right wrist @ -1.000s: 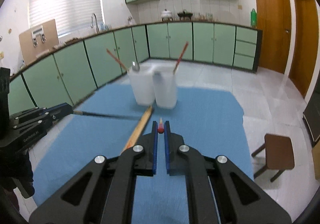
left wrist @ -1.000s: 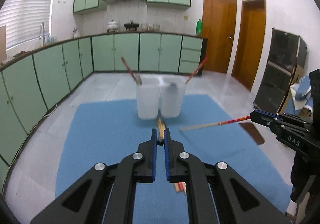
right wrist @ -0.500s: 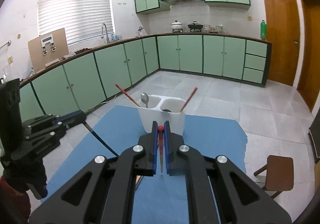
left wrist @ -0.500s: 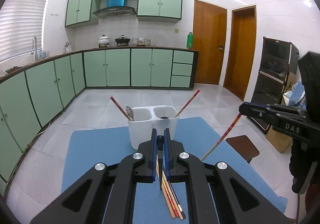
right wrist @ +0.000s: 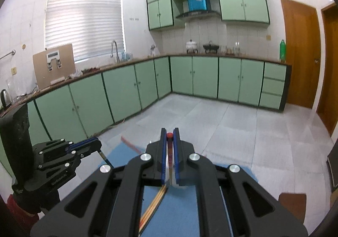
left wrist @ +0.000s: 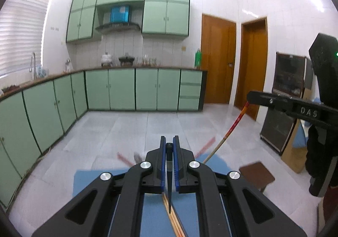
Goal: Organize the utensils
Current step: 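Lift both chopsticks over the white holder and drop them in, opening both grippers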
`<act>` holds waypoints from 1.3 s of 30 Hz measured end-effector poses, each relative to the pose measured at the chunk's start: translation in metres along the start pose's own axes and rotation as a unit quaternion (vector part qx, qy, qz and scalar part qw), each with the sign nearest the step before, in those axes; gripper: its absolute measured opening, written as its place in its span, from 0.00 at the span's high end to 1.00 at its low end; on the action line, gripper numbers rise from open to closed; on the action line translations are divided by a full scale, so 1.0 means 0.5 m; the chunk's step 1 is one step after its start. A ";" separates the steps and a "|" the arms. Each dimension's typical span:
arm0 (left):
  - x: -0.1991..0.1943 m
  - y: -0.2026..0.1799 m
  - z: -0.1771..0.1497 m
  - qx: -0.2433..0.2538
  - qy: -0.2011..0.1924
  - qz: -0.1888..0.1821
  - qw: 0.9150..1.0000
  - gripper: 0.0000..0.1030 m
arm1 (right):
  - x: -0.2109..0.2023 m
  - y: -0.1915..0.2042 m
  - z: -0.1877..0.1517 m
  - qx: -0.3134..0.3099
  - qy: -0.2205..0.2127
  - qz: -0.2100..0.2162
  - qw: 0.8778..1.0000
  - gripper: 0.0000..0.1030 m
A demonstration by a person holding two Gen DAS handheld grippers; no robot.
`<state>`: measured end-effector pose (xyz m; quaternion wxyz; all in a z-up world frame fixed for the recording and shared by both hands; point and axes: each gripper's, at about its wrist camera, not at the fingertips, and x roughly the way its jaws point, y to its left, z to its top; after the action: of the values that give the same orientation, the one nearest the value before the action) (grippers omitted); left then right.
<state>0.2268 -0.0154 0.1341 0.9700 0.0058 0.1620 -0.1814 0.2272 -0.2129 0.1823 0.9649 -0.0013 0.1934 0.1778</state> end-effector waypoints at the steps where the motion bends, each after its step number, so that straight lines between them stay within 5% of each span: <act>1: 0.000 0.002 0.020 0.000 -0.013 0.000 1.000 0.94 | 0.003 -0.005 0.014 -0.001 -0.006 -0.003 1.000 0.95; 11: 0.077 0.015 0.133 0.001 -0.098 0.022 0.995 0.94 | 0.123 -0.054 0.059 -0.001 0.000 -0.043 0.999 0.95; 16: 0.159 0.020 0.100 0.009 -0.081 0.041 0.996 0.94 | 0.209 -0.073 0.012 0.012 0.034 -0.048 0.998 0.95; 22: 0.251 0.043 0.034 -0.009 0.000 0.030 1.000 0.91 | 0.273 -0.077 -0.050 0.023 0.083 -0.039 0.996 0.92; 28: 0.224 0.045 -0.013 -0.008 0.028 0.029 0.999 0.82 | 0.213 -0.075 -0.090 0.027 0.057 -0.057 0.996 0.68; 39: 0.071 -0.013 -0.154 -0.010 0.065 0.033 0.997 0.62 | 0.069 -0.038 -0.248 0.048 0.047 -0.054 0.996 0.43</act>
<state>0.2320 -0.0283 0.0503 0.9628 0.0136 0.2264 -0.1466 0.2173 -0.2280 0.0532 0.9620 0.0265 0.2461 0.1153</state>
